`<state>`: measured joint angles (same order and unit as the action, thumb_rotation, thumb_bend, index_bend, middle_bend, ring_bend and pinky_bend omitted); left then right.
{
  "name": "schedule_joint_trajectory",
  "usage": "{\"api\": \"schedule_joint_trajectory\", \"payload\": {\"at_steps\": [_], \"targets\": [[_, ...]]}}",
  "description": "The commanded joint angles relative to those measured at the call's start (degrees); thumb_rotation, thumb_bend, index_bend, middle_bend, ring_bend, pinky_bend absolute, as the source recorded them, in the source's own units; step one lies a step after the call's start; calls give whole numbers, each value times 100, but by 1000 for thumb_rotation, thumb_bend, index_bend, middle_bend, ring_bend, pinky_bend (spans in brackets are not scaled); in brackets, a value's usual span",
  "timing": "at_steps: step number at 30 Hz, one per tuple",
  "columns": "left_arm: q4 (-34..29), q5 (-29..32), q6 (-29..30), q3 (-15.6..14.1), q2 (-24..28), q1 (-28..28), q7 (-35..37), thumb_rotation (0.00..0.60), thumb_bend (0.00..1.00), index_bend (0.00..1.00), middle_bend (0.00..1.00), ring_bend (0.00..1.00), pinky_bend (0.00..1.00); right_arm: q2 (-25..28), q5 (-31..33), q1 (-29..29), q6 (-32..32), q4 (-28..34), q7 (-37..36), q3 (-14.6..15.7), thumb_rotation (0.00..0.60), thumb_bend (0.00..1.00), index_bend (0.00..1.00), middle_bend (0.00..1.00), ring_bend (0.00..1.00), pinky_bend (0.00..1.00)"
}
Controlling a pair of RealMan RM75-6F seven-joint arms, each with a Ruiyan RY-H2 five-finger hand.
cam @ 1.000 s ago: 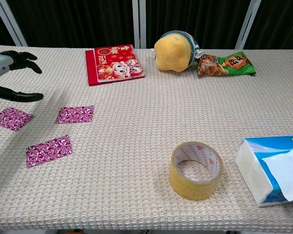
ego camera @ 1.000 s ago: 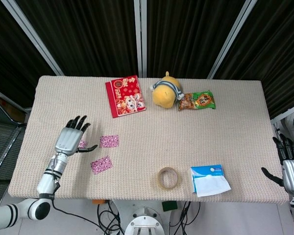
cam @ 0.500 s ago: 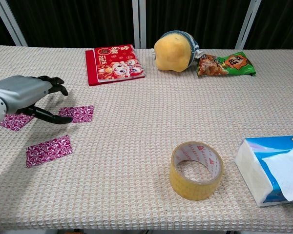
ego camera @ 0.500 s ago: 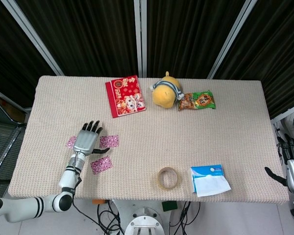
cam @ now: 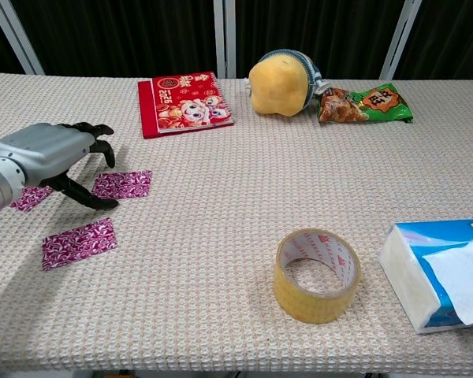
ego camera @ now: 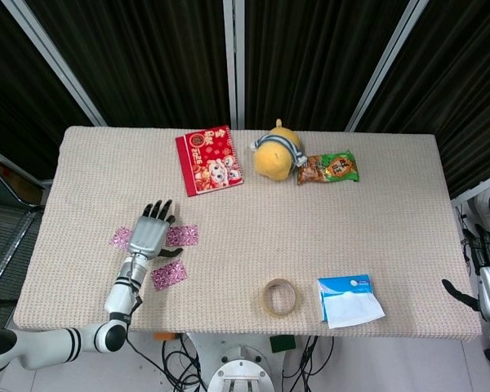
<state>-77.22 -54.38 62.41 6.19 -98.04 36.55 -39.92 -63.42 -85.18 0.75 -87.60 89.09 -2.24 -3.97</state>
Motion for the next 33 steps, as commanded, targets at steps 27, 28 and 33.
{"api": "schedule_joint_trajectory", "payload": {"at_steps": [27,28,33], "targets": [[-579,-390,121,198,254,-145,763,600,165,471,61,0,110,-5,19,26,69,-55,-69,-7,589,370,0,0,0,0],[-689,-362,141,199,311,-167,746,600,165,471,61,0,109,-6,18,31,76,-52,-64,-8,589,370,0,0,0,0],[-1347,-138,385,161,618,-341,551,600,166,470,61,0,112,3,41,89,152,-31,-62,-36,591,369,0,0,0,0]]}}
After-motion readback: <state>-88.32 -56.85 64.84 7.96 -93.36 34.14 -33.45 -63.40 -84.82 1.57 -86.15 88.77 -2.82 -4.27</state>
